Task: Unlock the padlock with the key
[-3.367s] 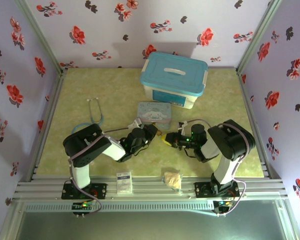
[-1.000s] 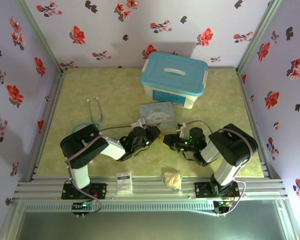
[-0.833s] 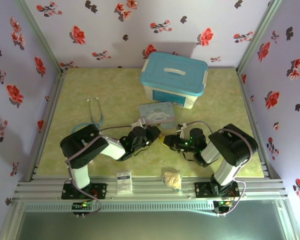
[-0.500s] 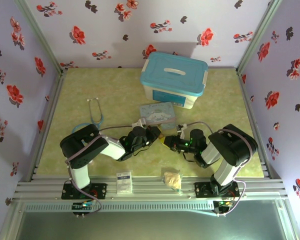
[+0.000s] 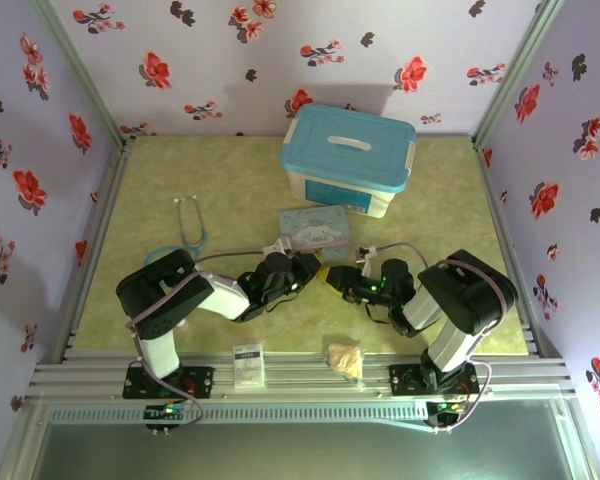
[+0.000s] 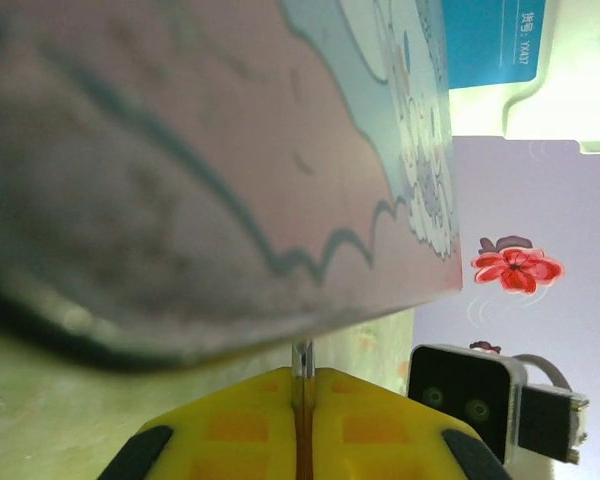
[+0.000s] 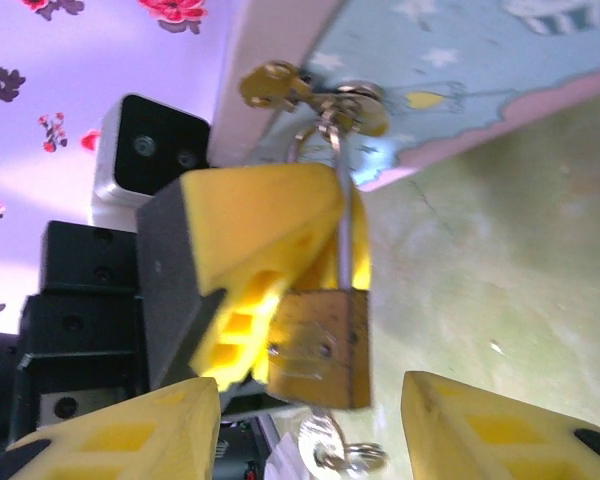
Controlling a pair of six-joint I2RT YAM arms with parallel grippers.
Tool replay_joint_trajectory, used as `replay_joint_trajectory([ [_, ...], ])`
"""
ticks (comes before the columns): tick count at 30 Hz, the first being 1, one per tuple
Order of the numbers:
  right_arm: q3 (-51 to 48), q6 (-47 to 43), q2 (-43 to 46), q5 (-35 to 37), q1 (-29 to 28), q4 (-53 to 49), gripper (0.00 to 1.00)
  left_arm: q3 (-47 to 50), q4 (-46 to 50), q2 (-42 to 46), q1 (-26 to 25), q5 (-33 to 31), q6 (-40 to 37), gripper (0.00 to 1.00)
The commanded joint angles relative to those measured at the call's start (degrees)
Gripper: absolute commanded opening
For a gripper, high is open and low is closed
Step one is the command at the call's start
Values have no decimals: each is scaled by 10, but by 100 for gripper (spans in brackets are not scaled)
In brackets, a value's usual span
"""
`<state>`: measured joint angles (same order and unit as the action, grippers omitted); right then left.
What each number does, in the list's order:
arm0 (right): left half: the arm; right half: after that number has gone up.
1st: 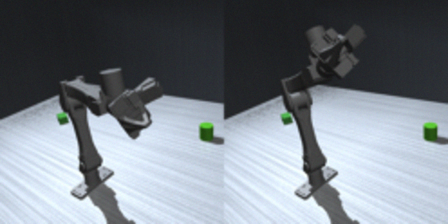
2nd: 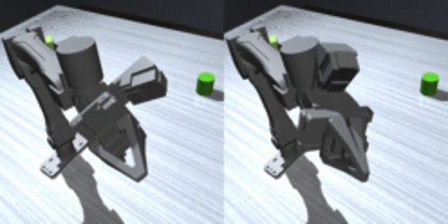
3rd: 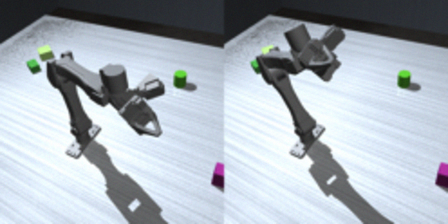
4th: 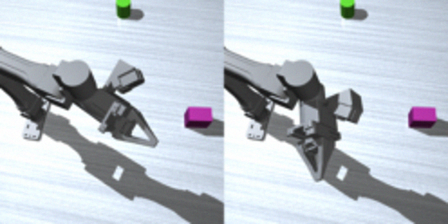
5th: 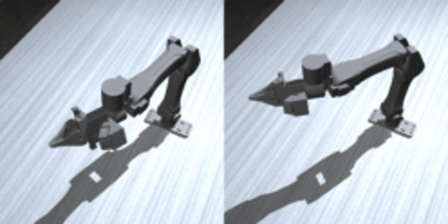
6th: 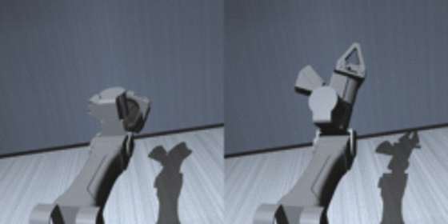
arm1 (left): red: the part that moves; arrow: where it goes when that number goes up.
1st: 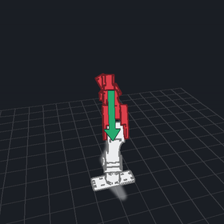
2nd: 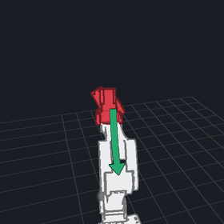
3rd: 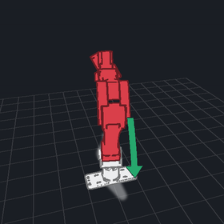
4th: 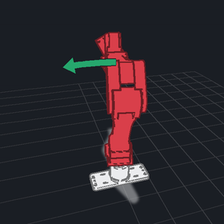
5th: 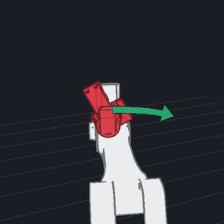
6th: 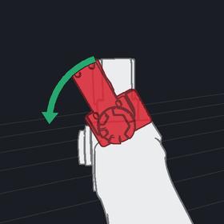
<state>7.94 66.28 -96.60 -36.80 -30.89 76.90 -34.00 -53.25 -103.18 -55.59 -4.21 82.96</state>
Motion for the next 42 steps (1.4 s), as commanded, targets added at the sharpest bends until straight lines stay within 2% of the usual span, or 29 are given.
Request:
replay_joint_trajectory([
  [1,-19,-19,6,18,3,20,50,-9,-19,7,5,8,-20,0],
  [5,-31,-44,20,34,1,-16,39,-15,-12,7,6,8,-23,0],
  [9,-30,-85,76,56,-12,-113,33,-15,-11,6,7,7,-23,0],
  [12,-18,-113,142,69,-28,-208,32,-13,-11,7,8,8,-22,0],
  [14,-4,-150,205,101,-46,-310,37,-14,-9,8,7,7,-23,0],
  [15,9,-175,247,133,-60,-385,41,-15,-7,9,7,7,-24,0],
  [18,76,-293,370,292,-130,-658,44,-16,-3,10,7,8,-24,0],
  [20,106,-332,416,371,-155,-764,44,-16,0,12,6,8,-25,0],
  [22,123,-366,444,399,-156,-822,43,-15,1,15,5,8,-25,0],
  [28,172,-413,388,402,-171,-866,43,-11,0,20,3,8,-22,0],
  [42,248,-454,255,429,-229,-830,41,-18,7,21,-6,6,-24,0],
])
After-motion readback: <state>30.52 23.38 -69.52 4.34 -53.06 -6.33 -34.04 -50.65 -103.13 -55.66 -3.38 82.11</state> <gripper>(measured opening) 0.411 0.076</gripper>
